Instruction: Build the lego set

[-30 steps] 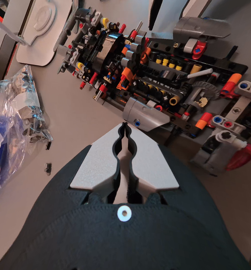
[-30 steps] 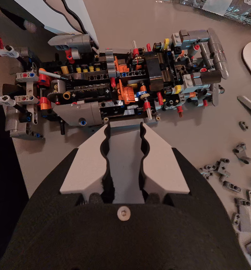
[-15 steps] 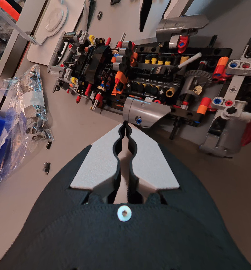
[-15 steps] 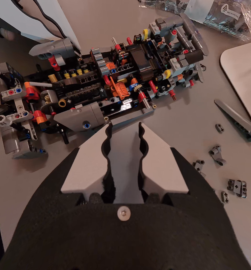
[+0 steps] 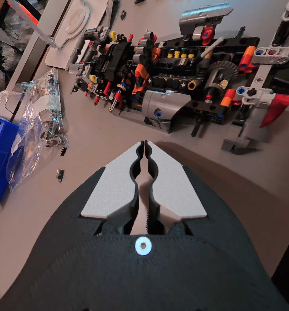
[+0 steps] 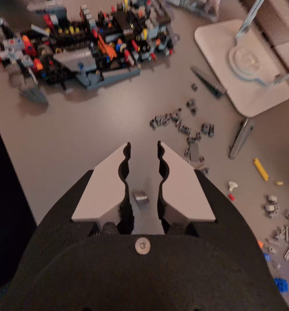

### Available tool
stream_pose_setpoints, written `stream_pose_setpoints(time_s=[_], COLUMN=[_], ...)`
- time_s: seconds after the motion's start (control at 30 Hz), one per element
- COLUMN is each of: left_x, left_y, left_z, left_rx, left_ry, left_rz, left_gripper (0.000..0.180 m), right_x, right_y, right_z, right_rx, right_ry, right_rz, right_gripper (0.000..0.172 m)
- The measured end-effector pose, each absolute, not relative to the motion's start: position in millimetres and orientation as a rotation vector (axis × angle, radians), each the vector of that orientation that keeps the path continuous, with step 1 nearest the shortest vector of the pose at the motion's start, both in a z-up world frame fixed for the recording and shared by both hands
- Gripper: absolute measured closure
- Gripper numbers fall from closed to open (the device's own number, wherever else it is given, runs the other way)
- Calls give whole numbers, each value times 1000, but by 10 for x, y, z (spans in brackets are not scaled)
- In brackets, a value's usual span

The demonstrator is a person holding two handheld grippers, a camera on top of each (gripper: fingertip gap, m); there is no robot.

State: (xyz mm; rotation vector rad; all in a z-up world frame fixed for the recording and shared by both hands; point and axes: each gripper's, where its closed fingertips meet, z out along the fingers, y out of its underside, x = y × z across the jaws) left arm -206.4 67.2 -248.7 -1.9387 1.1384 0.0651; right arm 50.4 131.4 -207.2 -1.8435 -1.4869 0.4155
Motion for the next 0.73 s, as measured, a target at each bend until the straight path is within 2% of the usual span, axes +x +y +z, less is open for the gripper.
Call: stream_pose_setpoints(time_s=[0.17, 0.3, 0.5, 0.73], left_x=[-2012, -1985, -1980, -1985], left_y=[648, 648, 653, 671], left_z=[-2549, -2540, -2532, -2536], left_rx=[-1941, -1943, -1952, -1959], left_ry=[1164, 1162, 1165, 1161], left_rz=[99, 81, 88, 87], left_gripper=[180, 180, 180, 180], right_x=[932, 1170, 1194, 1285], right_y=[1200, 1247, 1193, 1215], right_z=[-2361, -2590, -2628, -2617], right_rx=[-1932, -1985, -1989, -1976], right_ry=[-1574, -1597, -1586, -1574], right_rz=[317, 238, 378, 380], right_gripper=[133, 132, 142, 138])
